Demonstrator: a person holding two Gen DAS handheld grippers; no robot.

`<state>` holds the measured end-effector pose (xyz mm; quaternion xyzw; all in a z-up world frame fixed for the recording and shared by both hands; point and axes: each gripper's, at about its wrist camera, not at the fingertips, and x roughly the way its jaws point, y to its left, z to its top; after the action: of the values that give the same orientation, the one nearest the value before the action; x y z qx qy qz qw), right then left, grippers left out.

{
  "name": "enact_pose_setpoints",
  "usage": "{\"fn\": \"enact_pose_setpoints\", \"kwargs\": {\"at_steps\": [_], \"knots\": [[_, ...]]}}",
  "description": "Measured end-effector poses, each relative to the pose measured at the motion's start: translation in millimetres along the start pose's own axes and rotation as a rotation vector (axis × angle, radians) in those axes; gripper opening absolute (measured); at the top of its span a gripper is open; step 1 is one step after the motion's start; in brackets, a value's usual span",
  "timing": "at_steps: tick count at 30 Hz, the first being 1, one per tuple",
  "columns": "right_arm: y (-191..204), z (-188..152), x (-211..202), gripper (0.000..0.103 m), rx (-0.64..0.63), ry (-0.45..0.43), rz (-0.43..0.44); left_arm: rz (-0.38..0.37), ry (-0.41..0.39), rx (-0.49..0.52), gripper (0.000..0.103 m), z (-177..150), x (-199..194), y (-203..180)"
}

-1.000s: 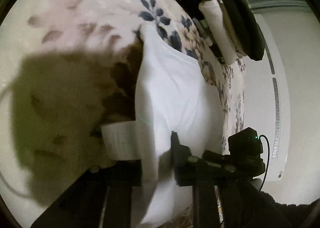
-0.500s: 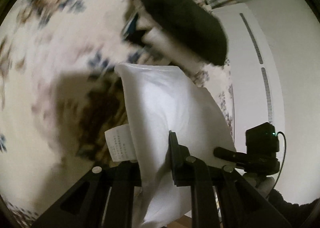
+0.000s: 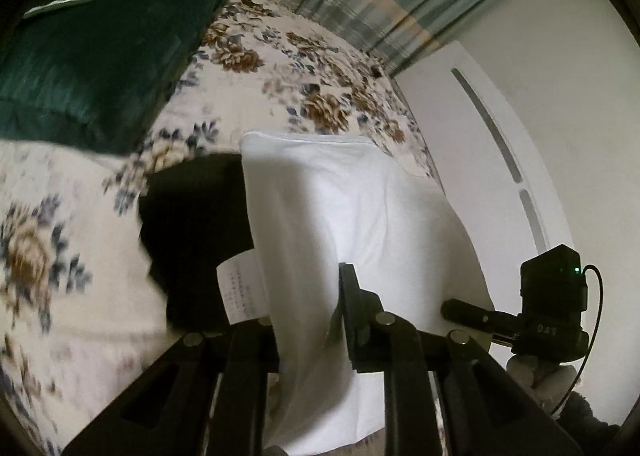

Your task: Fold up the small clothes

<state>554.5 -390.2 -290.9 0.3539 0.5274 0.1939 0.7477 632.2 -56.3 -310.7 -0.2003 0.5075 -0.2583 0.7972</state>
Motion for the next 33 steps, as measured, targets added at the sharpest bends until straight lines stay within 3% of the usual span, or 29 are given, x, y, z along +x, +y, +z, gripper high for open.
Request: {"fn": "enact_pose_setpoints", "kwargs": {"at_steps": [3,8,11,13,15,17,19,23,29,33], "knots": [[-20.4,46.2,27.1,0.012,-0.004,0.019,-0.035,0.040,0.008,-0.001,0.015,20.4,36.6,15.2],[-51.7,73.1,73.0,0.012,-0.022,0.078,-0.145,0.133,0.034,-0.022,0.015,22.3,81.2,37.2],[-54.4,76.8,85.7,0.013,-0.048,0.094,-0.197,0.184,0.008,-0.028,0.039,21.1,84.6,38.9],[-47.7,75.9,88.6,0.030,-0.073,0.096,-0.267,0.223,0.010,-0.021,0.083,19.6,85.3,34.8],[-37.1,73.1,90.4,0.043,-0.116,0.084,-0.389,0.299,0.011,-0.002,0.102,16.9,85.9,28.2],[-20.6,64.6,90.3,0.059,-0.182,0.058,-0.540,0.366,0.015,0.013,0.102,11.9,86.9,22.7],[-8.6,54.2,87.4,0.103,-0.219,0.021,-0.694,0.420,0.010,0.031,0.102,6.0,84.5,17.2],[8.7,31.0,71.7,0.103,-0.263,-0.071,-0.885,0.469,0.007,0.060,0.103,-4.6,74.3,7.5],[23.7,7.2,41.8,0.103,-0.261,-0.136,-0.973,0.553,0.004,0.085,0.103,-17.1,50.4,-7.3],[44.5,-9.0,13.9,0.103,-0.251,-0.166,-0.974,0.571,-0.037,0.083,0.103,-24.8,15.9,-28.5]]}}
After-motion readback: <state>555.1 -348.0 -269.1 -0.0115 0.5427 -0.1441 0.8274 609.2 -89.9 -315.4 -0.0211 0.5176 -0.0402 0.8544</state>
